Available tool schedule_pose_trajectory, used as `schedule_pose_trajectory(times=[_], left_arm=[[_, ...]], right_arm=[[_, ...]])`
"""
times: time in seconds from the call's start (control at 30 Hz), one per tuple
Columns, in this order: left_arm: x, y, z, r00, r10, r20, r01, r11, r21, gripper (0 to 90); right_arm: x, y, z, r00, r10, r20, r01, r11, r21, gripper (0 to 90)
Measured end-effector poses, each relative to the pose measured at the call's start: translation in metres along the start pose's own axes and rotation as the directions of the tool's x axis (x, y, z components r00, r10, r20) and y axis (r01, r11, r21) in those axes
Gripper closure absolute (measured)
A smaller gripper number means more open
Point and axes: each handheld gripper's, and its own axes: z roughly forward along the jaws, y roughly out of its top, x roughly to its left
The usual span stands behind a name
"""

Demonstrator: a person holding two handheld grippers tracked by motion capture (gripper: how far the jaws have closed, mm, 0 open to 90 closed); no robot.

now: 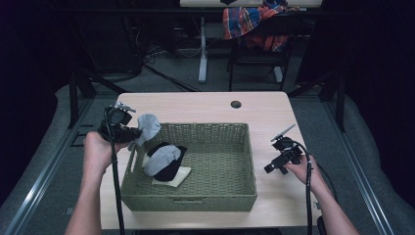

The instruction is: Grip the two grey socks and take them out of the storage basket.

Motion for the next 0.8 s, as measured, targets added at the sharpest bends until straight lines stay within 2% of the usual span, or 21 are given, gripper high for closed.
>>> schedule_pose_trajectory(times=[0.27,0.3,0.5,0.57,0.63,0.67,0.8], left_arm=[[0.014,-0.004,-0.012,0.9989,-0.033,-0.035,0.032,0.9994,-0.015,86.3],[0.016,-0.005,-0.013,0.9982,-0.041,-0.043,0.040,0.9990,-0.020,86.3],[0.028,-0.012,-0.016,0.9948,-0.076,-0.067,0.075,0.9969,-0.022,86.3],[0.033,-0.015,-0.016,0.9928,-0.091,-0.078,0.090,0.9957,-0.020,86.3],[0.039,-0.018,-0.016,0.9911,-0.112,-0.072,0.110,0.9936,-0.025,86.3],[0.044,-0.022,-0.013,0.9878,-0.130,-0.086,0.128,0.9914,-0.026,86.3],[0.051,-0.028,-0.009,0.9837,-0.152,-0.096,0.151,0.9883,-0.017,86.3]], right_arm=[[0.000,-0.001,0.001,0.9999,0.013,0.003,-0.013,1.000,-0.019,10.4],[-0.001,0.000,0.000,1.0000,0.003,0.006,-0.003,1.000,-0.003,10.4],[-0.001,0.000,0.000,1.0000,-0.002,0.004,0.002,1.000,0.005,10.4],[-0.001,0.000,0.001,1.0000,0.000,0.004,0.000,1.000,0.005,10.4],[-0.001,0.000,0.001,1.0000,0.002,-0.001,-0.002,1.000,0.004,10.5],[-0.001,0.000,0.001,1.0000,0.002,0.003,-0.002,1.000,0.004,10.4],[-0.001,0.000,0.001,1.0000,0.001,0.003,-0.001,1.000,0.005,10.4]])
